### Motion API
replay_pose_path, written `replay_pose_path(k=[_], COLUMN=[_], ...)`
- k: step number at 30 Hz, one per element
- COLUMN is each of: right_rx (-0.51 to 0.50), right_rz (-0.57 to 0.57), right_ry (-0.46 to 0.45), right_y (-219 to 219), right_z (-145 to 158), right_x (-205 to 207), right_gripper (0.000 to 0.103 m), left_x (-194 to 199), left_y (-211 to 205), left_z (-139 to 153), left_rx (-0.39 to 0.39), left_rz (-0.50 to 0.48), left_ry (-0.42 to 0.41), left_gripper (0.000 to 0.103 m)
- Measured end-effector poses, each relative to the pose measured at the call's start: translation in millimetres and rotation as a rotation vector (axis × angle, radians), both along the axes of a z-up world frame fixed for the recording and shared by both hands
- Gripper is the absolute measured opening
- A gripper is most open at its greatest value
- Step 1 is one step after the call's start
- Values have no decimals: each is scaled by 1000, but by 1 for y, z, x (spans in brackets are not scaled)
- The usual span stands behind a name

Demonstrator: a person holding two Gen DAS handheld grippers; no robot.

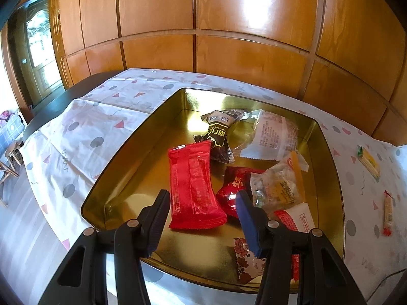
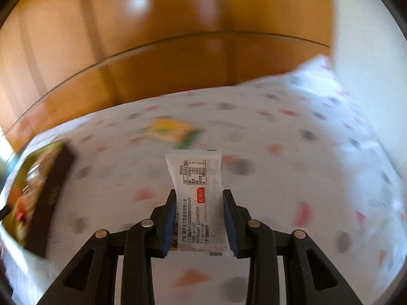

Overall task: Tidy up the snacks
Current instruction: 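Hold the white printed packet with the right tool and turn toward the tin, then lower the white printed packet into the tin and open the right tool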

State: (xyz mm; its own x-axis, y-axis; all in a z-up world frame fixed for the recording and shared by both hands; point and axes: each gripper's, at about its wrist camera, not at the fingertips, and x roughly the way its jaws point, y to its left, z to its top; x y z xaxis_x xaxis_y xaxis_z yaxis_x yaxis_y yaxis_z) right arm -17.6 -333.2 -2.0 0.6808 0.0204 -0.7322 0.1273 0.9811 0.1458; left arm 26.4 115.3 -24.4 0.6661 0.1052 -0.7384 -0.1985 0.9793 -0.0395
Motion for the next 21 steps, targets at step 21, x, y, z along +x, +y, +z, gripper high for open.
replay_pose_path(k=[21], right_rx=[-18], right_rz=[753], right_ry=[124], right_y=[314], right_z=[-7], right_x=[57], right_gripper=[35], left_x=[-13], left_y=[48], left_z=[0], left_rx=[-21], left_rz=[118], left_ry=[-19], left_gripper=[54])
